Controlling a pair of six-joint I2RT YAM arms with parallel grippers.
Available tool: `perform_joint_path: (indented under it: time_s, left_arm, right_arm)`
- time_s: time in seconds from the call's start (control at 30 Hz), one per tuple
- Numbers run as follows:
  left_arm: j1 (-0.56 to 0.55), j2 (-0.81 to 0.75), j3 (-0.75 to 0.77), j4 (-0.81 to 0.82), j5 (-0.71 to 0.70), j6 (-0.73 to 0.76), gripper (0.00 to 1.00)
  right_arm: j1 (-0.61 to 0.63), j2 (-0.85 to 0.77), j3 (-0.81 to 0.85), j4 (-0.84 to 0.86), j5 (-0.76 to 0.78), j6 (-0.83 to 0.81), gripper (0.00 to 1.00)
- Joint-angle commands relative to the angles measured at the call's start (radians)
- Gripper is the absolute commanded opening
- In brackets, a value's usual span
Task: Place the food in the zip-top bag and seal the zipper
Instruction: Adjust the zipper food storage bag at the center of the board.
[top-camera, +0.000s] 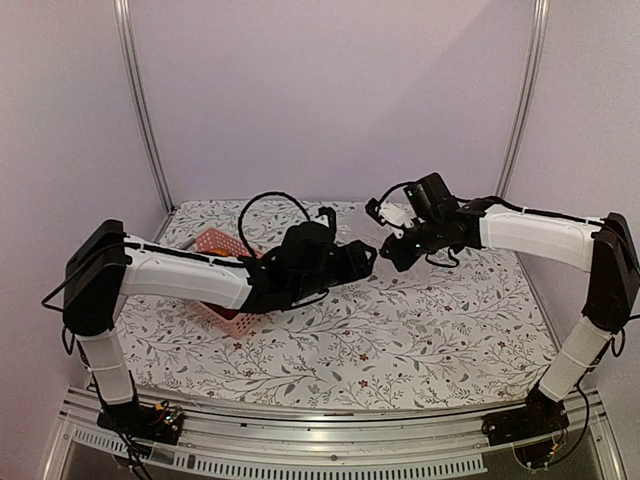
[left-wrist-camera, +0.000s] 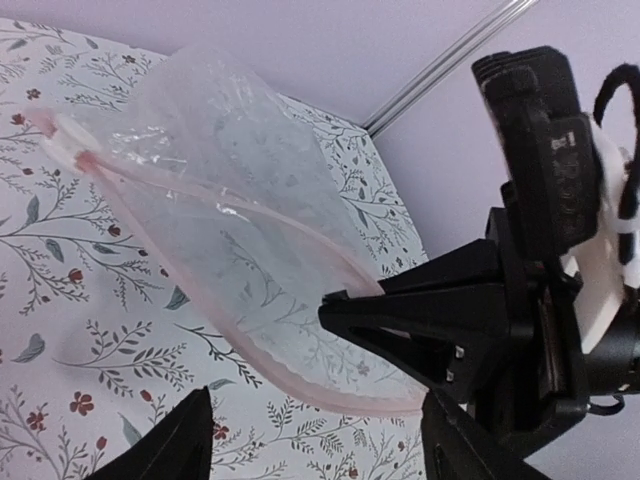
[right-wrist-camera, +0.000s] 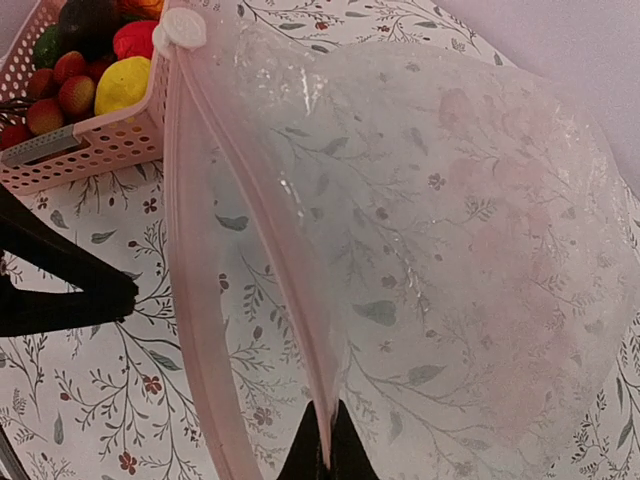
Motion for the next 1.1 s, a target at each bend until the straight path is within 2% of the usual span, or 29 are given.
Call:
perform_joint_path:
  time_s: [0.0,0.13,0.23,0.3,0.37,0.43,0.5,0.6,0.73,0.8,0.87,0.97,1.07]
  left_arm:
    - [0.024,0.097,0.065,0.003,0.028,-0.066,0.69]
    - [0.052,0.163,0.105,0.003,0.036,-0.111,0.65]
    - [0.068,0.197,0.121,-0.013,0.023,-0.14,0.6]
    - [0.075,0.209,0.124,-0.059,0.001,-0.168,0.52]
    - [0.078,0.202,0.104,-0.066,-0.02,-0.189,0.45]
    - [0.073,0.185,0.081,-0.029,-0.026,-0.177,0.43]
    - [0.067,0.172,0.078,0.032,-0.007,-0.123,0.43]
    - [0.047,0.149,0.072,0.176,0.028,-0.013,0.48]
    - [0.038,0.098,0.054,0.29,0.068,0.11,0.64]
    - [0.032,0.046,0.005,0.378,0.112,0.186,0.7]
    - [0.029,-0.025,-0.064,0.45,0.195,0.261,0.81]
    - [0.023,-0.175,-0.184,0.422,0.253,0.294,0.85]
    - [0.023,-0.333,-0.285,0.244,0.187,0.315,0.85]
  right_arm:
    - [0.01,0.0,0.017,-0.014,-0.003,0.024,0.0]
    - [0.01,-0.026,0.002,-0.013,0.003,0.027,0.0]
    - [0.01,-0.053,0.0,-0.012,0.064,0.026,0.0]
    - [0.009,-0.077,-0.002,0.005,0.194,0.017,0.0]
    - [0.01,-0.097,-0.012,0.057,0.388,-0.023,0.0]
    - [0.01,-0.113,-0.034,0.164,0.652,-0.111,0.0]
    - [0.008,-0.117,-0.034,0.222,0.735,-0.2,0.0]
    - [0.01,-0.139,-0.019,0.216,0.707,-0.208,0.0]
    - [0.002,-0.127,-0.014,0.203,0.696,-0.206,0.0]
    - [-0.011,-0.129,-0.014,0.191,0.657,-0.187,0.0]
    - [-0.028,-0.127,-0.016,0.187,0.625,-0.173,0.0]
    - [-0.068,-0.119,-0.021,0.186,0.577,-0.16,0.0]
    - [-0.095,-0.119,-0.031,0.188,0.53,-0.152,0.0]
